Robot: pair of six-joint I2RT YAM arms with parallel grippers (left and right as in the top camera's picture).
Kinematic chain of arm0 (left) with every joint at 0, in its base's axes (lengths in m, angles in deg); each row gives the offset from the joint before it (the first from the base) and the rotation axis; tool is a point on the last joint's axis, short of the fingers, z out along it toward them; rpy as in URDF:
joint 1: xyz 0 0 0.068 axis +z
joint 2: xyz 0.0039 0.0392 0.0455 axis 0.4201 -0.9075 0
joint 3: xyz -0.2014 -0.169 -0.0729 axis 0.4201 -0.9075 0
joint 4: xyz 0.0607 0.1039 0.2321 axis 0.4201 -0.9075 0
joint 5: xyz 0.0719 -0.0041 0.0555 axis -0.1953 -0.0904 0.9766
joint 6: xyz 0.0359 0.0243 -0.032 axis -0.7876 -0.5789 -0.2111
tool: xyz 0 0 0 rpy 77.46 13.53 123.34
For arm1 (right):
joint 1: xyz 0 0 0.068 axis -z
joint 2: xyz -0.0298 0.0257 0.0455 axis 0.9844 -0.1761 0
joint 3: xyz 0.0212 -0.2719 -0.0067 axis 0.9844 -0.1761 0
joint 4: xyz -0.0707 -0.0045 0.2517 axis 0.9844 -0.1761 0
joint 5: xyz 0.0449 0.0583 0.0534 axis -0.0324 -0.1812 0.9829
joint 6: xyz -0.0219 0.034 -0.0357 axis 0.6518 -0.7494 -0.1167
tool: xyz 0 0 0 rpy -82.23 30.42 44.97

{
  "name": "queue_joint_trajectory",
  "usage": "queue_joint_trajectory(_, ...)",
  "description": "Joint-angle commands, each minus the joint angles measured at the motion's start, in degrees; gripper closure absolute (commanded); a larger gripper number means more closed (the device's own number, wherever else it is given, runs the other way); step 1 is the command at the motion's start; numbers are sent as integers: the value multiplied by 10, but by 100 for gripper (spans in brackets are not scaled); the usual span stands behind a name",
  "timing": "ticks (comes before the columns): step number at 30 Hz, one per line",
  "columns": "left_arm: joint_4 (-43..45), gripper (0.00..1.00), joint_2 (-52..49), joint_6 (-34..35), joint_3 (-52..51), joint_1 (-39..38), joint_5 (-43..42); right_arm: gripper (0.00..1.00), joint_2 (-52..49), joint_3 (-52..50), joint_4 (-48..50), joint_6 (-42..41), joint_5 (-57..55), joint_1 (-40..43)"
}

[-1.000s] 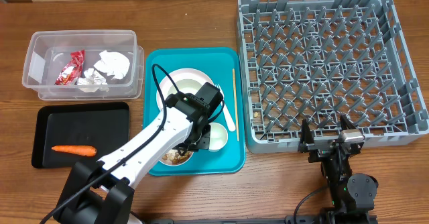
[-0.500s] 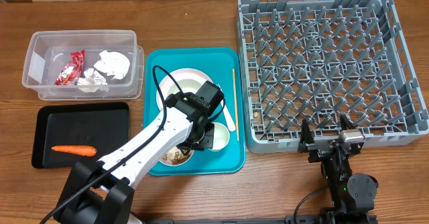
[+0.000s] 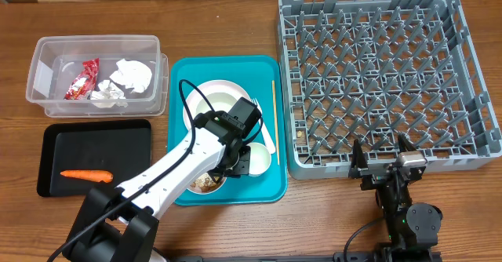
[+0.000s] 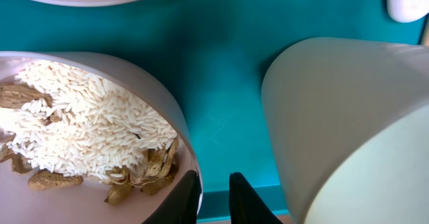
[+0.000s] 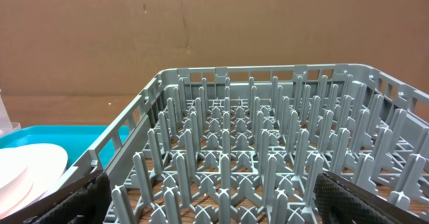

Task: Sort waste into correct bins and load items into the dishwasher
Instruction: 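Lower the left gripper to the rim of the rice bowl, then close the left gripper on the pink rice bowl rim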

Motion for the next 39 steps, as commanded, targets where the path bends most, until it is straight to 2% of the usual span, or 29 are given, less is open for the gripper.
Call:
queue_joint_trajectory(1, 0, 82, 13, -7, -6, -4, 7, 0, 7, -6, 2, 0, -1, 0)
queue_joint_trajectory(8, -6, 81, 13, -7, -6, -4, 23, 0, 6, -6, 2, 0, -1, 0)
queue_joint_trajectory(19, -2, 72, 13, -5, -6, -4, 21, 0, 6, -6, 3, 0, -1, 0)
queue_joint_trajectory(39, 7, 75, 10, -5, -7, -4, 22, 0, 6, -6, 3, 0, -1, 0)
